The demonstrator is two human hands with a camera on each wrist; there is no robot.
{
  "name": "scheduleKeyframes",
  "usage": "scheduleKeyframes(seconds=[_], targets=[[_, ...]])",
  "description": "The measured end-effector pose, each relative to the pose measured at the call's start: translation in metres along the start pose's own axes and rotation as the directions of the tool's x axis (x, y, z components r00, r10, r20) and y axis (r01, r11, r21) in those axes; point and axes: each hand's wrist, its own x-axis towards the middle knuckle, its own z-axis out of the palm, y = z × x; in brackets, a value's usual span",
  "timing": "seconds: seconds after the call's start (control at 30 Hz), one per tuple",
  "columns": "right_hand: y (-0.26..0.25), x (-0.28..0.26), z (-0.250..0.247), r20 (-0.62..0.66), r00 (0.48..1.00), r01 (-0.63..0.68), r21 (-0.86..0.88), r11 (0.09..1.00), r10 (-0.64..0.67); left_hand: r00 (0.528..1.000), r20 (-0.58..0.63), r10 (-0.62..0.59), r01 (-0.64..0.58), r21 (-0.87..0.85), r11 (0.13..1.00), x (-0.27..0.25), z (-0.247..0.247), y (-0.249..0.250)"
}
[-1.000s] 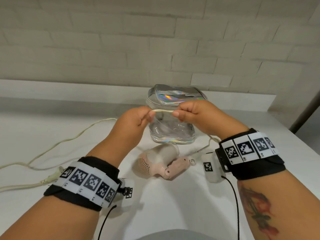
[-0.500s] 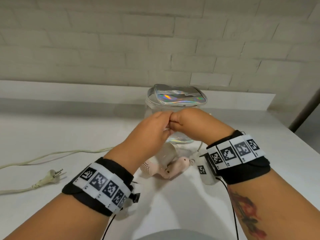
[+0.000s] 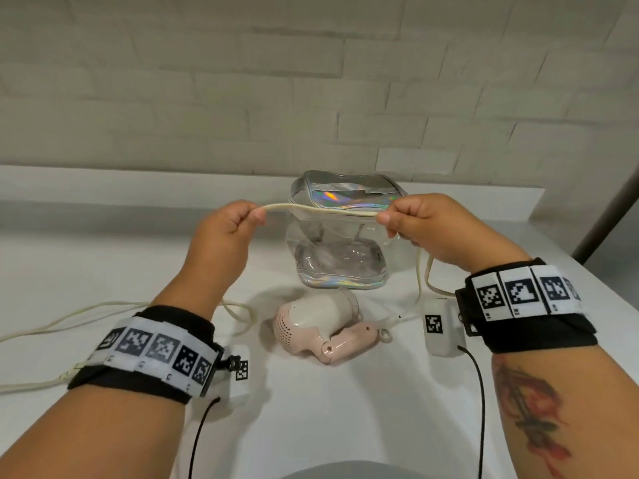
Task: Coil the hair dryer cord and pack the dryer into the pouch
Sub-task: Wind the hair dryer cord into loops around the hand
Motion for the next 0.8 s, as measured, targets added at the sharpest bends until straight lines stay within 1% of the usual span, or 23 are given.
scheduleKeyframes(seconds=[0.07,0.1,0.13,0.17,0.2,0.27,0.3,0.33,0.43,0.5,0.53,0.6,0.7,0.77,0.8], targets=[[0.000,0.001,0.004,0.012,1.000,-0.003,-0.022,1.000,0.003,0.999,0.036,-0.034,0.030,0.114,0.993,-0.002,0.003,0.000],[-0.001,0.002,0.005,0.013,1.000,-0.001,-0.039,0.999,0.001,0.997,0.074,-0.034,0.019,0.193,0.981,-0.003,0.006,0.000],[-0.003,0.002,0.006,0.017,1.000,0.007,-0.060,0.998,-0.006,0.994,0.111,0.003,-0.032,0.259,0.965,-0.006,0.009,0.001],[-0.005,0.002,0.008,0.032,0.999,0.022,-0.093,0.995,-0.019,0.986,0.146,0.083,-0.122,0.286,0.950,-0.009,0.014,0.006],[-0.009,0.002,0.010,0.061,0.998,0.044,-0.137,0.990,-0.036,0.966,0.180,0.184,-0.229,0.274,0.934,-0.013,0.019,0.013],[-0.017,0.003,0.018,0.126,0.989,0.097,-0.210,0.973,-0.071,0.902,0.240,0.359,-0.414,0.244,0.877,-0.020,0.032,0.033],[-0.021,0.004,0.023,0.152,0.985,0.118,-0.225,0.967,-0.085,0.874,0.266,0.406,-0.467,0.232,0.853,-0.023,0.040,0.043],[-0.024,0.004,0.026,0.172,0.981,0.134,-0.231,0.964,-0.095,0.864,0.280,0.419,-0.481,0.211,0.851,-0.026,0.046,0.052],[-0.025,0.005,0.031,0.158,0.982,0.135,-0.195,0.972,-0.104,0.886,0.313,0.343,-0.391,0.103,0.915,-0.024,0.054,0.060],[-0.022,0.003,0.030,0.138,0.986,0.109,-0.119,0.987,-0.092,0.883,0.330,0.333,-0.364,0.035,0.931,-0.021,0.053,0.053],[-0.021,0.002,0.029,0.134,0.988,0.090,-0.066,0.994,-0.080,0.889,0.319,0.328,-0.346,0.000,0.938,-0.020,0.052,0.050],[-0.017,0.000,0.028,0.144,0.989,0.045,0.011,0.999,-0.046,0.928,0.247,0.280,-0.277,-0.050,0.960,-0.017,0.050,0.045],[-0.007,-0.002,0.032,0.184,0.983,-0.005,-0.007,1.000,0.006,0.984,0.089,0.155,-0.145,-0.105,0.984,-0.007,0.043,0.033],[-0.001,-0.003,0.032,0.161,0.986,-0.045,0.040,0.998,0.038,0.999,-0.035,0.037,-0.043,-0.172,0.984,0.002,0.035,0.019],[0.002,-0.004,0.030,0.126,0.991,-0.062,0.065,0.996,0.053,0.994,-0.090,-0.057,0.037,-0.208,0.978,0.007,0.030,0.011]])
